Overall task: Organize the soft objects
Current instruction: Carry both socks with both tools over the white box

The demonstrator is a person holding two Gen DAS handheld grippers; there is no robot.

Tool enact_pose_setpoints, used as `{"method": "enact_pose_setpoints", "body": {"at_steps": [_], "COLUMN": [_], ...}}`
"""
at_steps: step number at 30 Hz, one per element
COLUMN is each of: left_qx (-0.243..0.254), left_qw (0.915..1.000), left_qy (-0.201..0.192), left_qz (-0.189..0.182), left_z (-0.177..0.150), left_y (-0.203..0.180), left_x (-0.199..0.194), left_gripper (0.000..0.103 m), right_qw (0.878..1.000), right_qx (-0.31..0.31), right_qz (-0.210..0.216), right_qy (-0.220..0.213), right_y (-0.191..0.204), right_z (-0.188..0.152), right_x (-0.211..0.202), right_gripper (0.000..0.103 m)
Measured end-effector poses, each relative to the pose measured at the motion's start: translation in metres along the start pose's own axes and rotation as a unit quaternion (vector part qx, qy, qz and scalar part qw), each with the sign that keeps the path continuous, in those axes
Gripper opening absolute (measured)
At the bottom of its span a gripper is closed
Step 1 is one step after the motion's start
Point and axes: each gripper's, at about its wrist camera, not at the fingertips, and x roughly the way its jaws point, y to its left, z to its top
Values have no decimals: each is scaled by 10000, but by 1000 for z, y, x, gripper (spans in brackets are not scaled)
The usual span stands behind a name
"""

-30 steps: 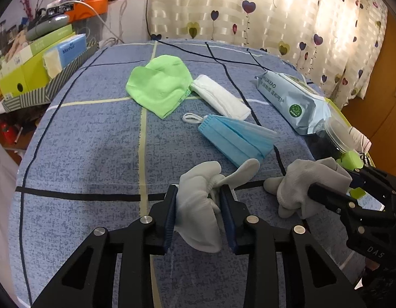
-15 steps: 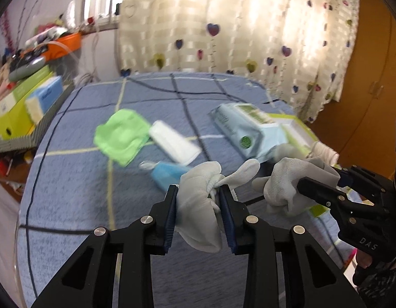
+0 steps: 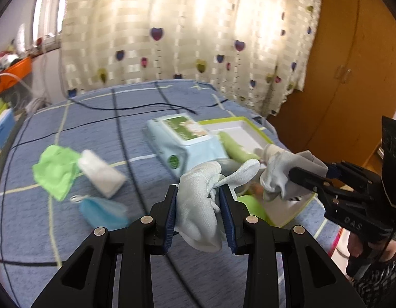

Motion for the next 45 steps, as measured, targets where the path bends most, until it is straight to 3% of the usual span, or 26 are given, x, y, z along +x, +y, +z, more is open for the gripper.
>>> {"method": "enact_pose_setpoints", "body": {"at_steps": [13,17,21,38,45], "left_qx": [430,649,716,919,905], "left_qw": [9974,9971,9963,9937,9938], "left_qy": [193,153,206,381,459], "left_qz": [-548,-356,-424,-510,-443], "left_z": [19,21,23,14,15], "left_y": [-68,-88,-103,-129,-132], "left_x": [48,62,76,104,113], "left_gripper": [31,31,31,31,31], "right_qw": [9987,9984,9987,9998,9992], "right_qx": [257,276,273,-134,-230], "right_qz": [-400,-441,-341,38,-9], "right_qy": [205,240,266,145,341], "right_y": [-75,-94,-108,-108,-113], "right_z": [9,13,17,47,44], "right_x": [18,30,42,75,99], "right_gripper": [38,38,38,38,38]}}
